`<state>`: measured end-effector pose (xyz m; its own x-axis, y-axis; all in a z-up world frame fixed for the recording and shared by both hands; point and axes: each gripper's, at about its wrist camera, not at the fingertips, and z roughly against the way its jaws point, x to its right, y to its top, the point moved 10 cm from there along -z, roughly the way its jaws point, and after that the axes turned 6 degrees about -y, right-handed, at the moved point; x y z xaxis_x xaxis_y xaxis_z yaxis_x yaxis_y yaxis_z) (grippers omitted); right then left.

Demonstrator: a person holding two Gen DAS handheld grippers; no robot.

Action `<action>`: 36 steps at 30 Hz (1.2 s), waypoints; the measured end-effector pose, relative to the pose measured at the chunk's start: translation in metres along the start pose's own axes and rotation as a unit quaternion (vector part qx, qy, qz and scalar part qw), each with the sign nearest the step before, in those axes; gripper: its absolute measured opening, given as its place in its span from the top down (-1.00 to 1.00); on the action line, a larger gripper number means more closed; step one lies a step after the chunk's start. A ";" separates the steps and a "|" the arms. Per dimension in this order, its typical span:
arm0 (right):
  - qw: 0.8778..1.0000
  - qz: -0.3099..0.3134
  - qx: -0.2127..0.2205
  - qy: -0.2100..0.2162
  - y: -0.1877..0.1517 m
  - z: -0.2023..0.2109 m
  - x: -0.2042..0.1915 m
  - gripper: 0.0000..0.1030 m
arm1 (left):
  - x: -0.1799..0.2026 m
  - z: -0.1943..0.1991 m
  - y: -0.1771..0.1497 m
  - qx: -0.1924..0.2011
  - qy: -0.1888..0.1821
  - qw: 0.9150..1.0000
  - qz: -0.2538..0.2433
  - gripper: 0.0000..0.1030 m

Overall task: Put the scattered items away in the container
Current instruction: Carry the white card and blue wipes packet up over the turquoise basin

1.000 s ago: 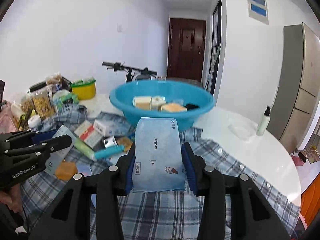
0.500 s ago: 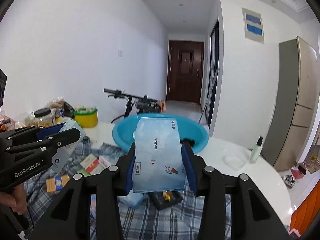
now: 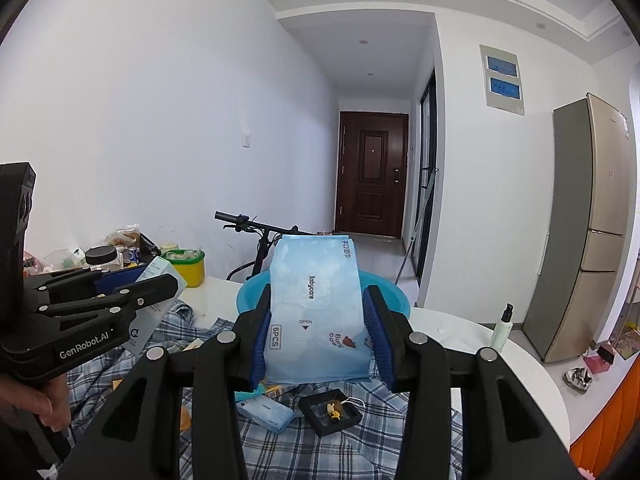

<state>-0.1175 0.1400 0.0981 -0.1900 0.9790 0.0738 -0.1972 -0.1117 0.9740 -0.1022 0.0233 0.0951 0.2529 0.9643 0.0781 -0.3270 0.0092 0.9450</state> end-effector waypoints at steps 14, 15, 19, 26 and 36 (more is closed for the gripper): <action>1.000 -0.005 -0.015 0.007 -0.008 -0.011 0.005 0.20 | -0.009 0.000 0.001 0.008 0.002 1.000 0.011 0.43; 1.000 -0.006 -0.017 0.007 -0.008 -0.013 0.006 0.20 | -0.009 -0.002 0.002 0.011 0.001 1.000 0.010 0.43; 1.000 -0.002 -0.020 0.003 -0.007 -0.025 0.008 0.20 | -0.018 -0.018 0.006 0.011 -0.001 1.000 0.015 0.43; 1.000 0.001 -0.030 0.000 -0.003 -0.063 0.016 0.20 | -0.037 -0.066 0.011 -0.008 -0.009 0.999 0.045 0.43; 0.999 0.004 -0.049 -0.002 0.005 -0.125 0.024 0.19 | -0.062 -0.130 0.030 -0.015 0.002 0.999 0.039 0.43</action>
<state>-0.2429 0.1413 0.0783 -0.1885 0.9785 0.0834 -0.2881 -0.1362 0.9479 -0.2460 -0.0014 0.0769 0.2225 0.9633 0.1500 -0.3732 -0.0580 0.9260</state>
